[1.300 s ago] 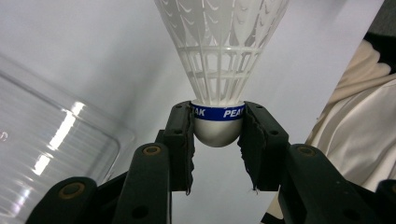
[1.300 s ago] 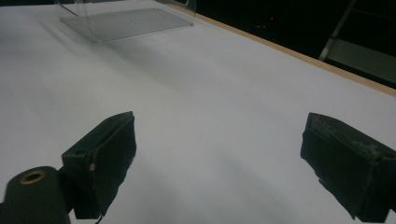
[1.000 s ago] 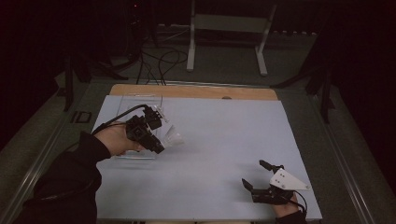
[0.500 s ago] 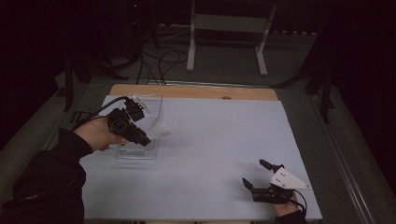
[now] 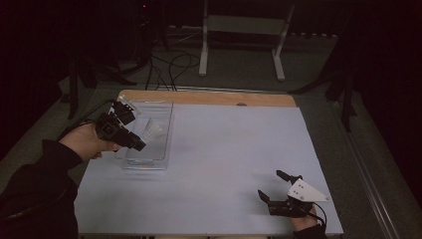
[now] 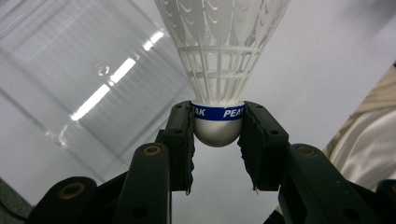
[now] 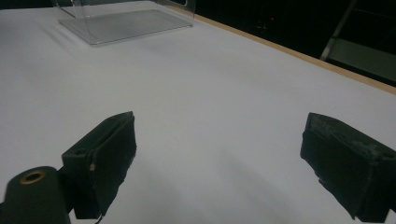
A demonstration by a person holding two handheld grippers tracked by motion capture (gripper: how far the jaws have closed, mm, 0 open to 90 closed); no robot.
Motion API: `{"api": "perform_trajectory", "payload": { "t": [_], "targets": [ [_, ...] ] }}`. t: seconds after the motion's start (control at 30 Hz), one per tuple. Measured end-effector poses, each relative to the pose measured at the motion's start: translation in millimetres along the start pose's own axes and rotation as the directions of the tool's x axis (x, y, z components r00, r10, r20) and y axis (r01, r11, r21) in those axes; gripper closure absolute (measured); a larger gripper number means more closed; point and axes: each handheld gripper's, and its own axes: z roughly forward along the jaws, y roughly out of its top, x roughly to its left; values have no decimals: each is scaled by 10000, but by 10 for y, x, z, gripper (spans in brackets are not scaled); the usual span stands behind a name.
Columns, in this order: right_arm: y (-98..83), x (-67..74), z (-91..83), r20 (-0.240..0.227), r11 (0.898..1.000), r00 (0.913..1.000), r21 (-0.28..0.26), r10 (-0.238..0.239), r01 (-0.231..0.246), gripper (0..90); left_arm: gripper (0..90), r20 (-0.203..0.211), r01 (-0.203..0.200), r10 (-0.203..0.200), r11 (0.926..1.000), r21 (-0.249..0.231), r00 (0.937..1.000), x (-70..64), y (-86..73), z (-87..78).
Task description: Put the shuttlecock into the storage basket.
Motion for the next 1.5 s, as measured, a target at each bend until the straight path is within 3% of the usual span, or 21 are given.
{"api": "perform_trajectory", "payload": {
  "t": [0.23,0.6,0.77,0.8,1.17,1.5],
  "targets": [
    [-1,-3,0,0,10000,10000,16,9,-9,102,658,-350,665,-669,9977,-124,9971,155,-114,-24],
    [-4,-2,9,6,10000,10000,65,29,-29,102,658,-812,1178,-1193,9928,-233,9895,236,-227,-87],
    [1,2,6,-24,10000,10000,32,-20,20,102,659,-777,1427,-1446,9893,-301,9864,285,-276,-82],
    [2,2,6,-16,10000,10000,30,-23,23,102,659,-629,1601,-1625,9862,-418,9847,313,-304,-77],
    [-1,2,11,-37,10000,10000,67,-10,10,102,658,-636,2419,-2480,9660,-912,9667,476,-473,-10],
    [5,10,8,-34,10000,10000,56,-49,49,102,658,-451,2631,-2687,9593,-1029,9622,580,-544,188]
  ]
}}
